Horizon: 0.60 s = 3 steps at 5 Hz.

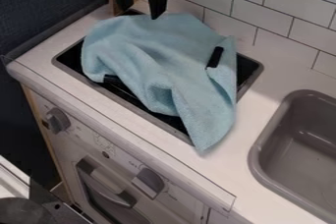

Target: Fold the cloth from the left to right

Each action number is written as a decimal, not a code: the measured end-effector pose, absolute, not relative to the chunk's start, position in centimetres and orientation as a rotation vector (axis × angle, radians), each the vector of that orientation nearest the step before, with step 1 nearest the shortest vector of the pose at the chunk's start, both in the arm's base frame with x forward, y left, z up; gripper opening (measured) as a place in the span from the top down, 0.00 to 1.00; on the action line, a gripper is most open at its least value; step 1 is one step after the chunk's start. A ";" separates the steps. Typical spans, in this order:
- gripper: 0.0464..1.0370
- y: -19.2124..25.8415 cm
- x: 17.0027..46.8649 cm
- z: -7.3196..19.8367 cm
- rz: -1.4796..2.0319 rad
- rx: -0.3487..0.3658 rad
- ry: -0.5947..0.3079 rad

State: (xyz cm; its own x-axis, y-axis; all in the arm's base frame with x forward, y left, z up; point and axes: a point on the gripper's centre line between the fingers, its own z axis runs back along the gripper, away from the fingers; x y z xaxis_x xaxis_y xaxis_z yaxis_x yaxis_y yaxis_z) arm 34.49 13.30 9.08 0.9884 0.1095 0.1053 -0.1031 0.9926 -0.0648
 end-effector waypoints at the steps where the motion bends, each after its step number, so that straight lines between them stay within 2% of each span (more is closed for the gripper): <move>1: 0.04 13.0 34.0 7.6 0.110 -0.077 -0.066; 2: 0.04 10.1 33.4 6.8 0.112 -0.087 -0.055; 3: 0.04 6.6 33.2 8.1 0.097 -0.109 -0.072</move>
State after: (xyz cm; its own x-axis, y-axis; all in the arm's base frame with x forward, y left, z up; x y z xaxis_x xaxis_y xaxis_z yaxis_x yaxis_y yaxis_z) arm 33.23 6.62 8.06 0.9927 0.1006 0.0661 -0.0928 0.9894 -0.1118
